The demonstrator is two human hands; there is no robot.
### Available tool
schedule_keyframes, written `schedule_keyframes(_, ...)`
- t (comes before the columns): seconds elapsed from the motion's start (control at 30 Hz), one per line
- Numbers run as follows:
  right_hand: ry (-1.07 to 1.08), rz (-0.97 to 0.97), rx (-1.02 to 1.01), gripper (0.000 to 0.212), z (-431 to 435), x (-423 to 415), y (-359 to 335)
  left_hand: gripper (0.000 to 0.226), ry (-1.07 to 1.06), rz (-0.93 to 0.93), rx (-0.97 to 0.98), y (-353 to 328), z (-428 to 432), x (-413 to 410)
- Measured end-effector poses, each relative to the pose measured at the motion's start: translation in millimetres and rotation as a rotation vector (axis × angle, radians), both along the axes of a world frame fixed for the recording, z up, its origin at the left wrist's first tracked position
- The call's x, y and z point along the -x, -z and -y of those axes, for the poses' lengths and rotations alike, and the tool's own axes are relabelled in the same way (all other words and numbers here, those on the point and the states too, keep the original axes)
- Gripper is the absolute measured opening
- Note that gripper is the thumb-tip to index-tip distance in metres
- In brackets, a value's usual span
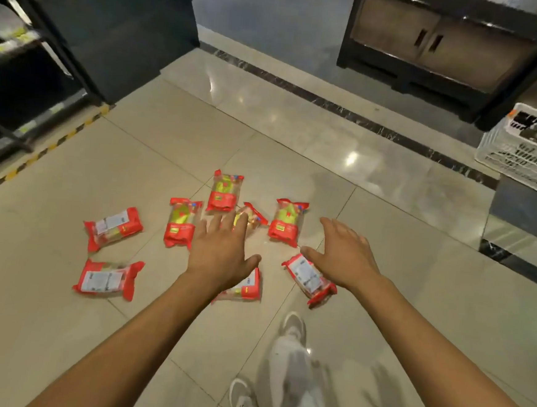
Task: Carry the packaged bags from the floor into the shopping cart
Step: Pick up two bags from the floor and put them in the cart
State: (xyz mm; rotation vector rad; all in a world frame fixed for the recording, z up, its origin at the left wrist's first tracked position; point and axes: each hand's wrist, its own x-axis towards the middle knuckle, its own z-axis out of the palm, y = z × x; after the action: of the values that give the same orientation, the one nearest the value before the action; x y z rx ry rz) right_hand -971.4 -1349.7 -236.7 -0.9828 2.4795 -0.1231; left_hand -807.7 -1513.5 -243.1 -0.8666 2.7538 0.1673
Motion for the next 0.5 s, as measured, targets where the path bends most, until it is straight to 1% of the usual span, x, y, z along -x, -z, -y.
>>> schedule_keyframes(0.1, 0.07, 0.063, -0.013, 0.08, 19, 37, 70, 0.09, 0.003, 0.078, -0.053, 67, 18, 22)
schedule_keyframes(0.2, 0.145, 0.148, -0.051, 0.086, 35, 74, 157, 0.092, 0.006, 0.163, -0.088, 158, 39, 46)
schedule_keyframes(0.33, 0.213, 0.226, -0.119, 0.087, 45, 111, 298, 0.096, 0.002, 0.281, -0.138, 301, 64, 79)
schedule_keyframes(0.5, 0.24, 0.303, -0.217, 0.087, 41, 128, 483, 0.095, 0.015, 0.407, -0.204, 498, 80, 99)
